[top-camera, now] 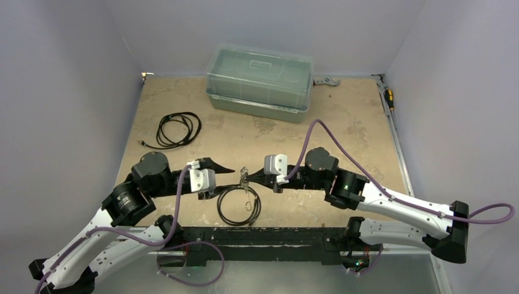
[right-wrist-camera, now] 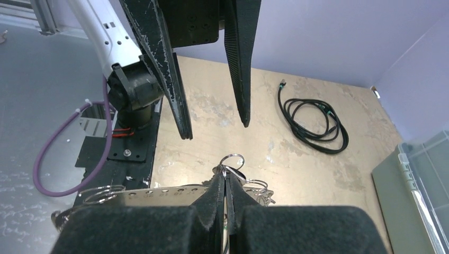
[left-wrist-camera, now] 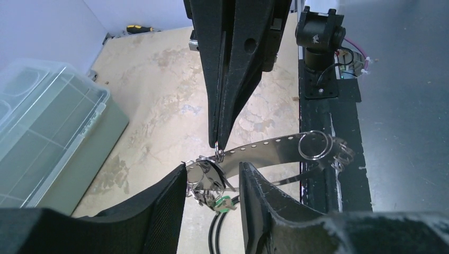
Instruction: Put the keys on the keyring
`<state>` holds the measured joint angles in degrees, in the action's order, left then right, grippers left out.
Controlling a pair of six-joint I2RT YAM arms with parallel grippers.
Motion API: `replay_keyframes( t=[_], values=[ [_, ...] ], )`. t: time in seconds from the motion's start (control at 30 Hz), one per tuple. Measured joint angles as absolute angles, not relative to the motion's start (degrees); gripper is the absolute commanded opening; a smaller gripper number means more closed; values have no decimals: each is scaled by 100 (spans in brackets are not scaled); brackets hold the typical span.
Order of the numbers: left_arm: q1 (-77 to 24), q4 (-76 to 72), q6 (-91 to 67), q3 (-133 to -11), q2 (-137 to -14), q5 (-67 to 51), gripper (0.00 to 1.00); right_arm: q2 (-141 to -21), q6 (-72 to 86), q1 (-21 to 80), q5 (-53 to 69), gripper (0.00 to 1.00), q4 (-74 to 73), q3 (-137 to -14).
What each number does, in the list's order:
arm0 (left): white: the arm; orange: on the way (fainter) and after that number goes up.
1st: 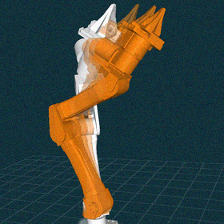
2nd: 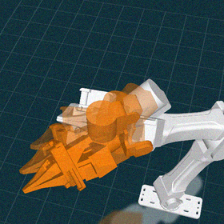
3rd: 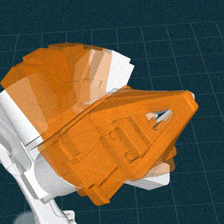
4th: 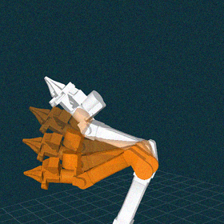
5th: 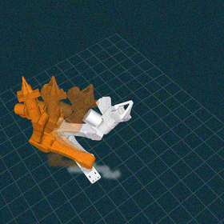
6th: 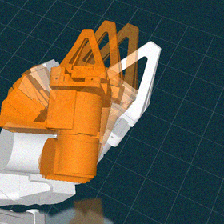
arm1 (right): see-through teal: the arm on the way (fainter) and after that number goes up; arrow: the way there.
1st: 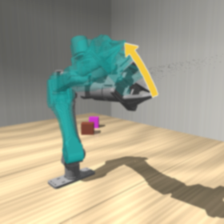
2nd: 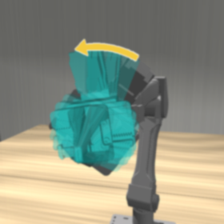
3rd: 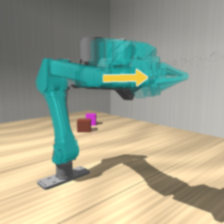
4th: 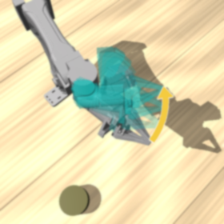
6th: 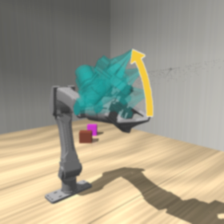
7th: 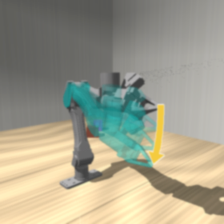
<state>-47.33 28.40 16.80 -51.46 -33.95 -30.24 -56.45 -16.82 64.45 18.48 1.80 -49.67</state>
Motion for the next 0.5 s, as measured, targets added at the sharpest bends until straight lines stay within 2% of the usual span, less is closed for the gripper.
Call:
replay_keyframes(
  t=[0.23, 0.5],
  values=[
    [-4733, 2692, 1817, -5048, -3332, -3026, 36, -5614, -1682, 6447, 1835, 0, 185, -4947],
    [-4733, 2635, 2368, -4978, -3356, -3166, 48, -5616, -1682, 6447, 1831, 0, 169, -4947]
  ],
)
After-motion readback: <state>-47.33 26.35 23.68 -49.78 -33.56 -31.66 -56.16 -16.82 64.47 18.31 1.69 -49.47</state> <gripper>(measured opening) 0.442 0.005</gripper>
